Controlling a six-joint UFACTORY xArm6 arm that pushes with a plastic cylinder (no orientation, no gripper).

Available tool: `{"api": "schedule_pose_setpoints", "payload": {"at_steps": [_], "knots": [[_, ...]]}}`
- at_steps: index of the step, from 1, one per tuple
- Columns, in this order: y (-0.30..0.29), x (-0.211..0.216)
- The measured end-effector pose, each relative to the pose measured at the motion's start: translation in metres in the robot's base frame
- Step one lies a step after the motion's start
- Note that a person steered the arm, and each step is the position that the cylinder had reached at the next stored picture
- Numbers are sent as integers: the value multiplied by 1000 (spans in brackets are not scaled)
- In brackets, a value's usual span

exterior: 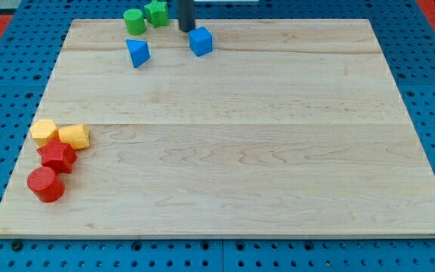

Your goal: Push the blue triangle into group of blocks

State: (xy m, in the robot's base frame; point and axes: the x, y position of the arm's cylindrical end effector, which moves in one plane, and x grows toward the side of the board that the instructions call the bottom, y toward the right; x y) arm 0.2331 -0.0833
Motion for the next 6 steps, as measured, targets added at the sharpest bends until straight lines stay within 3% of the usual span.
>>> {"api": "schedule_pose_setpoints", "payload": {"at_steps": [1,3,5,6], "knots": [[-79,51],[-177,138],[-134,71],[-131,137]]}}
